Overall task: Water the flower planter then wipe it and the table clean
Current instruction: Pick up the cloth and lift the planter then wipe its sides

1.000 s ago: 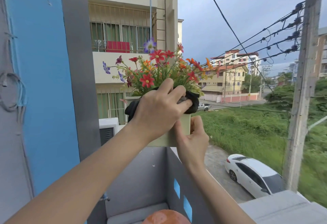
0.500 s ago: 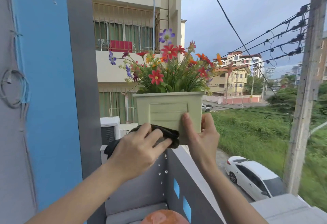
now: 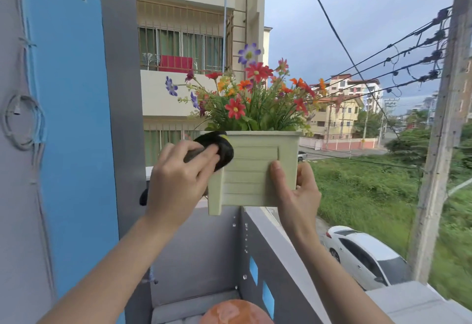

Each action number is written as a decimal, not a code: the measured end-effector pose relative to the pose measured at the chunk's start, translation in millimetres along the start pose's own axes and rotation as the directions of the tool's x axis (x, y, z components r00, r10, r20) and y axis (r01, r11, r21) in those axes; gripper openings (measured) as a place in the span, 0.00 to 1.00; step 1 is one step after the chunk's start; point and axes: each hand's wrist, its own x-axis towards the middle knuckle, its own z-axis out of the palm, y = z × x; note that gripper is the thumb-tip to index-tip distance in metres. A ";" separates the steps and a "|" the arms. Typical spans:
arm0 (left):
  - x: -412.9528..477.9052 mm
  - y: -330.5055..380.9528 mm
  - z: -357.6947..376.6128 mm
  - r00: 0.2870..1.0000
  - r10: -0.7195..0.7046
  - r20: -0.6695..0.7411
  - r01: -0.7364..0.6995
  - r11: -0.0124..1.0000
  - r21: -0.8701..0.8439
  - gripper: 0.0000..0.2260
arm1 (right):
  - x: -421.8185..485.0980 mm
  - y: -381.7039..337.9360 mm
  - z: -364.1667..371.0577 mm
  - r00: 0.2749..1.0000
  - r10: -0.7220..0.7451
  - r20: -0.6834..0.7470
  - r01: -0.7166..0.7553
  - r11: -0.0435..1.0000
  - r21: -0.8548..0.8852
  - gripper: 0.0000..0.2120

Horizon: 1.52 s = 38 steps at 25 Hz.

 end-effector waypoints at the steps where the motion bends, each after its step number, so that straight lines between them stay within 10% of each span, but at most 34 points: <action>1: -3.9 3.9 0.6 0.999 0.028 0.039 -0.026 0.998 -0.052 0.07 | 1.9 0.9 0.1 1.000 0.011 -0.008 -0.010 1.000 0.006 0.27; 4: -61.7 23.6 2.1 0.917 0.233 0.324 -0.136 0.946 -0.296 0.12 | 10.5 1.9 -6.4 1.000 0.023 -0.020 -0.024 1.000 -0.019 0.25; 6: -80.6 12.7 -9.1 0.797 -0.089 0.598 0.396 0.824 -0.405 0.18 | 16.2 1.3 -14.1 0.999 0.028 -0.021 -0.028 0.999 -0.015 0.23; 8: -90.9 -12.9 -8.4 0.485 -0.336 0.808 0.805 0.532 -0.262 0.18 | 20.9 3.6 -20.5 0.998 0.047 -0.037 -0.047 0.999 0.005 0.22; 10: -100.5 -33.5 5.0 0.225 -0.409 0.884 0.916 0.397 -0.049 0.11 | 21.4 6.5 -22.7 0.998 0.056 -0.040 -0.056 0.998 0.006 0.23; 14: -94.5 -43.8 30.6 0.208 -0.479 0.853 0.827 0.551 0.108 0.18 | 13.0 11.6 -18.3 0.997 0.063 -0.038 -0.063 0.998 -0.012 0.23; 19: -33.2 -19.1 25.7 0.051 -0.659 0.750 0.911 -0.277 -0.305 0.14 | 1.6 18.5 -14.2 0.996 0.087 -0.017 -0.088 0.996 -0.028 0.24; 22: -18.6 18.8 4.2 0.308 -0.346 0.886 0.796 -0.417 -0.439 0.24 | -1.0 21.4 -17.2 0.997 0.072 0.015 -0.072 0.997 -0.006 0.24; 24: -24.4 32.7 -1.6 0.423 -0.280 0.862 0.796 -0.340 -0.501 0.27 | 2.8 20.5 -21.4 0.995 0.086 0.055 -0.089 0.995 0.052 0.22; 29: -25.2 36.5 9.1 0.381 -0.402 0.833 0.908 -0.008 -0.419 0.36 | 12.9 15.5 -26.8 0.973 0.058 0.222 -0.105 0.973 0.206 0.12; 32: -12.8 42.1 8.2 0.509 -0.520 0.687 0.861 0.292 -0.417 0.23 | 14.4 9.0 -28.1 0.969 0.042 0.243 -0.111 0.954 0.278 0.20; 36: -22.8 57.3 1.3 0.586 -0.476 0.656 0.788 0.146 -0.598 0.14 | 14.0 4.4 -23.9 0.984 0.021 0.176 -0.069 0.962 0.265 0.17; 38: -27.9 57.4 -4.6 0.717 -0.404 0.568 0.694 0.339 -0.635 0.11 | 14.3 6.3 -24.8 0.986 0.019 0.168 -0.061 0.967 0.247 0.17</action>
